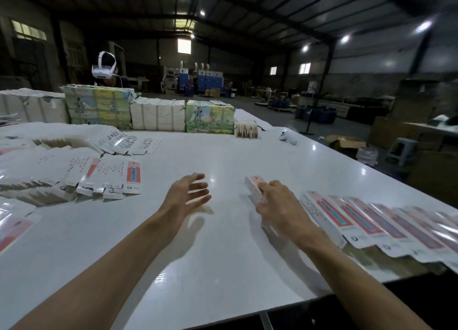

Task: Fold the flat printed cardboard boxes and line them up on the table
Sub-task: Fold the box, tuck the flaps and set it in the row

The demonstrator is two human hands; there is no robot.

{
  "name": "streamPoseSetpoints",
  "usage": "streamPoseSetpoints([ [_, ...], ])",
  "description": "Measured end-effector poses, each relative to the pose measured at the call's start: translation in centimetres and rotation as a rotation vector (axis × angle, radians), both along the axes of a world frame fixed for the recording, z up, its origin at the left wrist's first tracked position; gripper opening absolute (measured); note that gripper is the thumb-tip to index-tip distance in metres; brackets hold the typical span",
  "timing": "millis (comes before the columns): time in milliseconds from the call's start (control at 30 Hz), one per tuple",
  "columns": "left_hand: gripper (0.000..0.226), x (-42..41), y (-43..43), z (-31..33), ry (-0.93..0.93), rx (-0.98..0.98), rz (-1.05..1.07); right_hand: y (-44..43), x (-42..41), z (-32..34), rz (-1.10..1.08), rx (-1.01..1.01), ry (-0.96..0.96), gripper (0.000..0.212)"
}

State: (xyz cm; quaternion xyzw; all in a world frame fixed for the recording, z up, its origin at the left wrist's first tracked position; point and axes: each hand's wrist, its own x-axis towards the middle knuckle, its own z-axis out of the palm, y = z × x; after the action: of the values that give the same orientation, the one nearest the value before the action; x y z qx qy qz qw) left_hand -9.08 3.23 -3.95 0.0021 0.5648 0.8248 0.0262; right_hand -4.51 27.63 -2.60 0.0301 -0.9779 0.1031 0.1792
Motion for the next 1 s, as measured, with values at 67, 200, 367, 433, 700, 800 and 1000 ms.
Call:
streamPoseSetpoints([
  [67, 0.025, 0.3, 0.0, 0.0, 0.038, -0.081, -0.027, 2.4, 1.1, -1.1, -0.112, 0.121, -0.013, 0.038],
  [200, 0.025, 0.7, 0.4, -0.2, 0.088, -0.190, -0.106, 5.7, 3.2, -2.4, -0.268, 0.247, -0.013, 0.041],
  [367, 0.027, 1.1, 0.2, -0.2, 0.097, -0.236, -0.142, 7.2, 4.2, -1.7, -0.333, 0.334, -0.054, 0.043],
  [433, 0.027, 1.0, 0.2, -0.3, 0.093, -0.250, -0.148, 6.3, 4.1, -0.8, -0.325, 0.363, -0.060, 0.049],
  [700, 0.030, -0.9, -0.2, -0.9, 0.126, -0.373, 0.076, -5.0, -2.1, 2.6, 0.049, 0.177, 0.126, 0.018],
  [800, 0.031, -2.4, -1.8, -0.4, 0.099, -0.565, 0.292, -8.9, -3.9, 2.2, 0.139, 0.037, 0.127, 0.020],
  [1000, 0.034, -6.2, -7.2, 0.9, -0.056, -1.203, 0.564, -9.7, -5.0, -1.8, 0.230, -0.062, 0.043, 0.020],
])
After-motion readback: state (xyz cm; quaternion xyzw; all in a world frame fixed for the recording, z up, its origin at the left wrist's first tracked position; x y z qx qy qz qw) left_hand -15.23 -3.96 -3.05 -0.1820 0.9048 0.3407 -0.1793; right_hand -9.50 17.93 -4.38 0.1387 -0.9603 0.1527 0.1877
